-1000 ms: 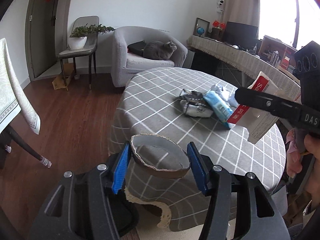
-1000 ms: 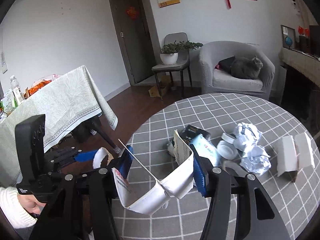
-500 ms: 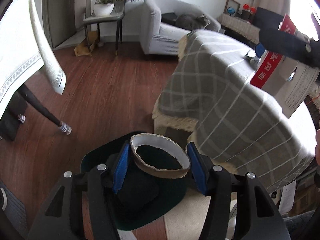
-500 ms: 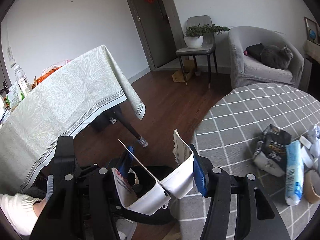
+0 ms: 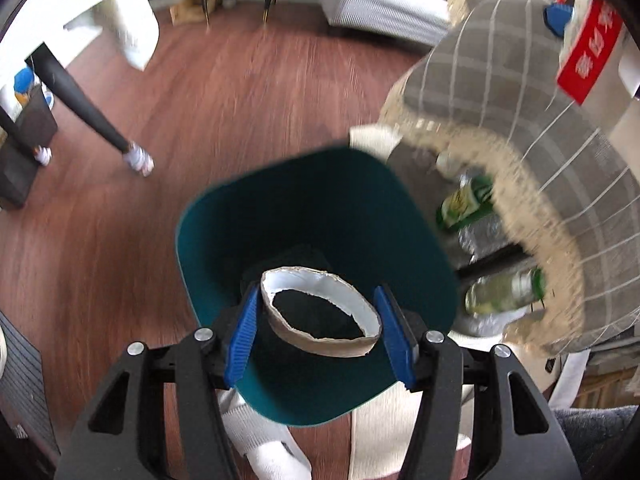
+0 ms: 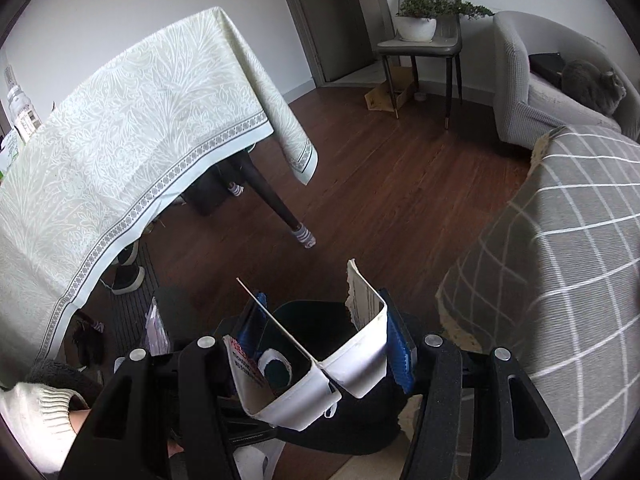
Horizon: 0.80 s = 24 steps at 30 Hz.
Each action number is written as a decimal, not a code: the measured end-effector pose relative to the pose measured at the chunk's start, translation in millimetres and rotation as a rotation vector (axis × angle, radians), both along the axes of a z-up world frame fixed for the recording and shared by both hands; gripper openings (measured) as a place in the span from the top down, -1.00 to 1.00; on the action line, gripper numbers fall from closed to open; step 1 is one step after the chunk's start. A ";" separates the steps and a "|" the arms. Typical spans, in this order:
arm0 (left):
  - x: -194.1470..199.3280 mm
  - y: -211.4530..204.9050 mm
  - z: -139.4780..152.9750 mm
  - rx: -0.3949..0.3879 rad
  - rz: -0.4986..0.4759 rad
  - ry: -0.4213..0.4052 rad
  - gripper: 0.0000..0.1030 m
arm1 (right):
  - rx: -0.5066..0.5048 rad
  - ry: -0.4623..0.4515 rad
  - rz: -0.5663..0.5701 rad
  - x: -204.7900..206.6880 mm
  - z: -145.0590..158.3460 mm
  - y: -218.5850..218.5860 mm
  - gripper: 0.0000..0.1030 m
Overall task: Collect trash
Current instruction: 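Carry the ring and box over the teal bin with both tools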
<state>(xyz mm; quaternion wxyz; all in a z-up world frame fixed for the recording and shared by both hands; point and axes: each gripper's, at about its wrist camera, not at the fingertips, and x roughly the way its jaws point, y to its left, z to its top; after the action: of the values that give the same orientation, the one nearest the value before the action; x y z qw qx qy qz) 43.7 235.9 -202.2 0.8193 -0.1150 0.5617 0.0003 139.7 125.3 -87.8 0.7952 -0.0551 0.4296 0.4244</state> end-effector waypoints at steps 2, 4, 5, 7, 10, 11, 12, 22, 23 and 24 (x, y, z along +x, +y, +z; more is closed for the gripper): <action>-2.4 2.6 -11.4 -0.008 -0.004 0.038 -0.17 | -0.013 0.017 0.012 -0.4 -7.3 8.9 -0.11; -5.2 4.3 -20.3 -0.009 -0.004 0.067 -0.18 | -0.026 0.025 0.022 -0.4 -11.6 14.2 -0.11; -6.4 6.3 -24.6 -0.010 -0.003 0.080 -0.20 | -0.028 0.029 0.025 0.1 -12.7 15.9 -0.11; -7.4 12.0 -30.1 -0.013 0.001 0.096 -0.25 | -0.029 0.036 0.026 2.0 -14.7 18.2 -0.11; -12.3 17.8 -27.6 -0.002 0.005 0.083 -0.34 | -0.037 0.042 0.024 4.0 -18.8 21.7 -0.11; -13.6 20.3 -26.5 -0.005 0.009 0.076 -0.37 | -0.041 0.044 0.022 4.3 -21.7 23.7 -0.11; -15.5 23.3 -24.4 -0.004 0.013 0.070 -0.37 | -0.046 0.047 0.021 5.2 -24.1 24.7 -0.11; -19.0 42.4 10.7 0.032 0.045 -0.053 -0.36 | -0.128 0.112 -0.010 19.8 -65.9 40.1 -0.11; -19.9 43.9 16.4 0.033 0.048 -0.072 -0.33 | -0.141 0.119 -0.012 20.7 -71.2 41.8 -0.11; -20.2 45.3 21.2 0.035 0.052 -0.085 -0.31 | -0.152 0.125 -0.013 21.6 -75.8 43.2 -0.11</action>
<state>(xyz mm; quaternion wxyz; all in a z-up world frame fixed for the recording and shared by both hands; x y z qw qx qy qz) 23.4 281.1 -181.0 0.8440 -0.1151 0.5231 0.0264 161.3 168.5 -163.6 0.7632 -0.0861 0.5096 0.3878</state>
